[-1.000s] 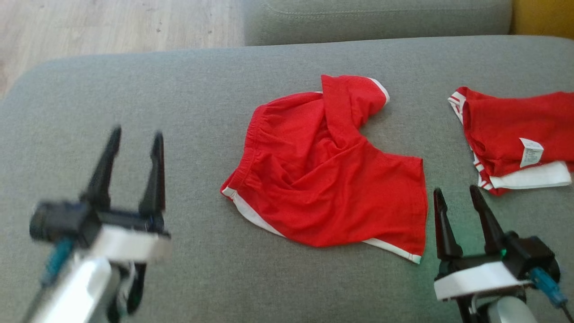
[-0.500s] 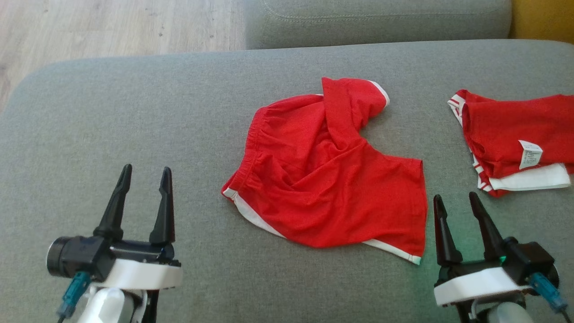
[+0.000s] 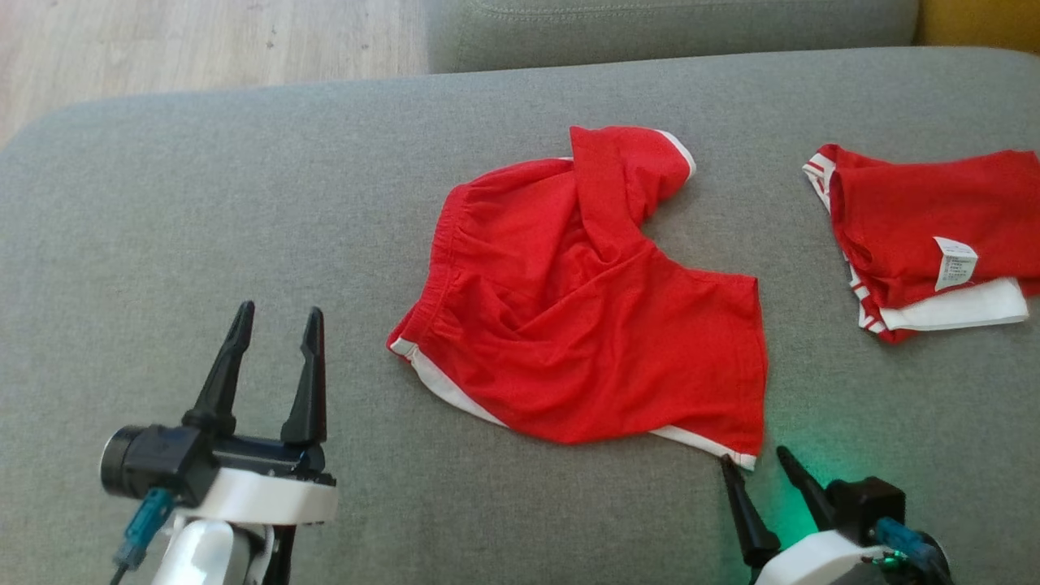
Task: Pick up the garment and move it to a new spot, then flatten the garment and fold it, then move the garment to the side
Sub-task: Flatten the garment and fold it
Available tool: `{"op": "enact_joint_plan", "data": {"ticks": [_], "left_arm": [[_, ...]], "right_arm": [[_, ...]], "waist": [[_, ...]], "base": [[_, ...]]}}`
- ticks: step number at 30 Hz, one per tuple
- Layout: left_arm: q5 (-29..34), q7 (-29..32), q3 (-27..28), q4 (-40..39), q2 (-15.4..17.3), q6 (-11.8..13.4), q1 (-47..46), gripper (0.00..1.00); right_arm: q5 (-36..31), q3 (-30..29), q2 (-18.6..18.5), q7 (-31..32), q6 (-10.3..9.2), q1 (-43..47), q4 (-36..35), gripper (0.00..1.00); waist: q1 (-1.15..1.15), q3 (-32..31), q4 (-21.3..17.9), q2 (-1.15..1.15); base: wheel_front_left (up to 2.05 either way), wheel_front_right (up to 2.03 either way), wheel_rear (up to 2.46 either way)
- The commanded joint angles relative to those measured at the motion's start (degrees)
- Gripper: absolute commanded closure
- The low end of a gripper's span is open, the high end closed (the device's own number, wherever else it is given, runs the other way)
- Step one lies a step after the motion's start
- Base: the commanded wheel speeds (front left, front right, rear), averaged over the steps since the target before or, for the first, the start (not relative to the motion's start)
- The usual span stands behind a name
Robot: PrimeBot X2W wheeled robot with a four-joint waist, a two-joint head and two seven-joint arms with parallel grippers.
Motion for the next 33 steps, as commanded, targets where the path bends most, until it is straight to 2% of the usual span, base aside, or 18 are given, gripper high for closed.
{"op": "enact_joint_plan", "data": {"ticks": [1, 18, 19, 20, 22, 28, 33], "left_arm": [[0.7, -0.4, 2.6, -1.3, 0.3, -0.4, -2.5, 0.0], [3.7, -0.4, 5.2, 0.3, -2.5, -3.2, -3.1, 0.0], [3.8, -0.4, 5.4, 0.3, -2.6, -3.3, -3.1, 0.0], [3.8, -0.4, 5.4, 0.3, -2.6, -3.3, -3.1, 0.0], [4.0, -0.4, 5.6, 0.4, -2.7, -3.4, -3.1, 0.0], [4.5, -0.4, 6.3, 0.4, -3.0, -3.8, -3.2, 0.0], [4.7, -0.4, 6.5, 0.0, -3.1, -4.0, -3.4, 0.0]], "right_arm": [[0.3, 1.8, -0.3, 0.2, 0.39, -1.6, -1.4, 0.0], [1.7, 5.2, -0.3, 1.6, 0.39, -3.1, 0.0, 0.0], [1.7, 5.2, -0.3, 1.6, 0.39, -3.2, 0.0, 0.18], [1.7, 5.2, -0.3, 1.6, 0.39, -3.2, 0.0, 0.18], [1.2, 4.8, -0.4, 1.6, 0.39, -3.5, 0.2, 1.0], [0.0, 2.5, -0.4, 0.4, 0.39, -4.1, 0.3, 1.0], [-1.7, -2.3, -0.3, -1.1, 0.39, -4.7, -0.2, 1.0]], "waist": [[0.0, 0.2, 0.0, 0.0], [0.0, 0.6, 1.3, 0.0], [0.0, 0.7, 1.3, 0.0], [0.0, 0.7, 1.3, 0.0], [0.0, 0.8, 1.3, 0.0], [0.0, 1.0, 1.0, 0.0], [0.0, 1.0, 0.6, 0.0]], "base": [[0.0, 0.0, 0.0], [0.0, 0.0, 0.0], [0.0, 0.0, 0.0], [0.0, 0.0, 0.0], [0.0, 0.0, 0.0], [0.0, 0.0, 0.0], [0.0, 0.0, 0.0]]}}
